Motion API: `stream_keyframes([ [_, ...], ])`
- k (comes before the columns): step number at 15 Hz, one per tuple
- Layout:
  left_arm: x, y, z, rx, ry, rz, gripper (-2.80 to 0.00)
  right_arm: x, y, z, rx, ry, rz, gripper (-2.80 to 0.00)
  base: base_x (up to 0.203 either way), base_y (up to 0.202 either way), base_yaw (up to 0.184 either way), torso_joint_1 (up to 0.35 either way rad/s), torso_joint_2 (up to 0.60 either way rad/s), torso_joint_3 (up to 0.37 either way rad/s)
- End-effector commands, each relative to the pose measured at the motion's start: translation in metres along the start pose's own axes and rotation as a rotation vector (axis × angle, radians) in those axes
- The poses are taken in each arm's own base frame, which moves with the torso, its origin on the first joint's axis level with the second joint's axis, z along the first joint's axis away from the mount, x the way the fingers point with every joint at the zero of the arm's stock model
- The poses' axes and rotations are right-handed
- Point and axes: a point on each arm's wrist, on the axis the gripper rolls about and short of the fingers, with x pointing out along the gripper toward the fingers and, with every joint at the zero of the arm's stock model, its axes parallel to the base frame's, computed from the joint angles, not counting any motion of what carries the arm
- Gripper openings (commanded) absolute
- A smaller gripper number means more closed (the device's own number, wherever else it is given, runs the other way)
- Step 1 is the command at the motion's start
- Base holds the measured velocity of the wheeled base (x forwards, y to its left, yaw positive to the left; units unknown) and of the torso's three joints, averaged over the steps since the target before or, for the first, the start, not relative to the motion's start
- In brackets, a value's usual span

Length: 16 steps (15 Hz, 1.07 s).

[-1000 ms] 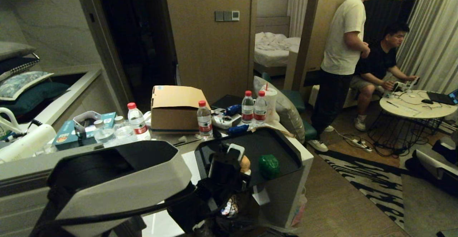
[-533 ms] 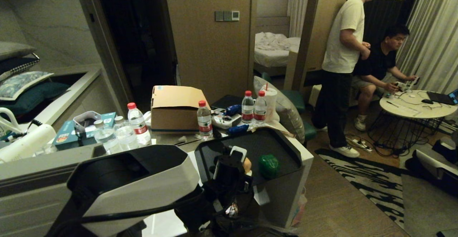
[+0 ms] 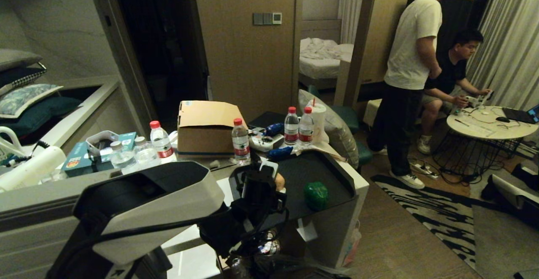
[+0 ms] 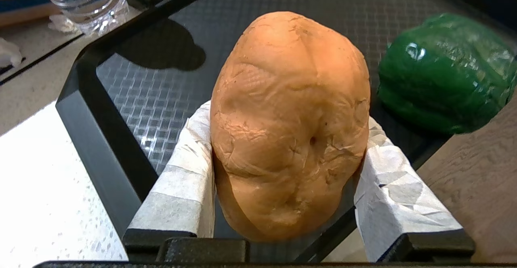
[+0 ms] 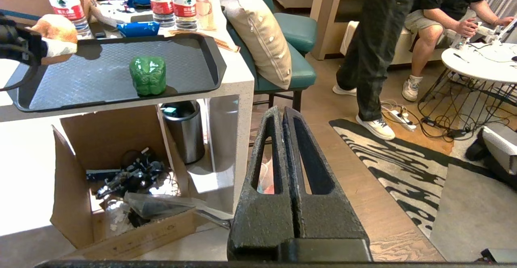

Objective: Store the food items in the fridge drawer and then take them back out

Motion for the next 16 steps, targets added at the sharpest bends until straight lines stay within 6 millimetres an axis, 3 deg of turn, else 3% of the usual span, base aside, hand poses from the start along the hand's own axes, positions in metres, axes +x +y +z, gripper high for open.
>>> stream_keyframes([
  [1, 0.005, 0.001, 0.005, -0.007, -0.015, 0.008, -2.80, 0.001, 0.000, -0.004, -0.001, 0.014, 0.001, -2.80, 0.000, 0.000, 0.000, 0.000, 0.00, 0.000],
  [4, 0.007, 0.000, 0.003, -0.004, -0.009, 0.006, -2.80, 0.001, 0.000, -0.004, -0.001, 0.014, 0.001, -2.80, 0.000, 0.000, 0.000, 0.000, 0.00, 0.000],
  [5, 0.007, 0.000, 0.003, -0.004, -0.009, 0.005, 0.00, 0.001, 0.000, -0.004, 0.001, 0.015, 0.001, -2.80, 0.000, 0.000, 0.000, 0.000, 0.00, 0.000],
  [13, 0.010, -0.006, -0.002, 0.004, 0.002, -0.003, 0.00, 0.001, 0.000, -0.004, 0.004, 0.014, 0.001, -2.80, 0.000, 0.000, 0.000, 0.000, 0.00, 0.000],
  [16, 0.003, -0.005, 0.010, -0.004, -0.024, -0.004, 0.00, 0.001, 0.000, -0.004, 0.004, 0.014, 0.001, -2.80, 0.000, 0.000, 0.000, 0.000, 0.00, 0.000],
])
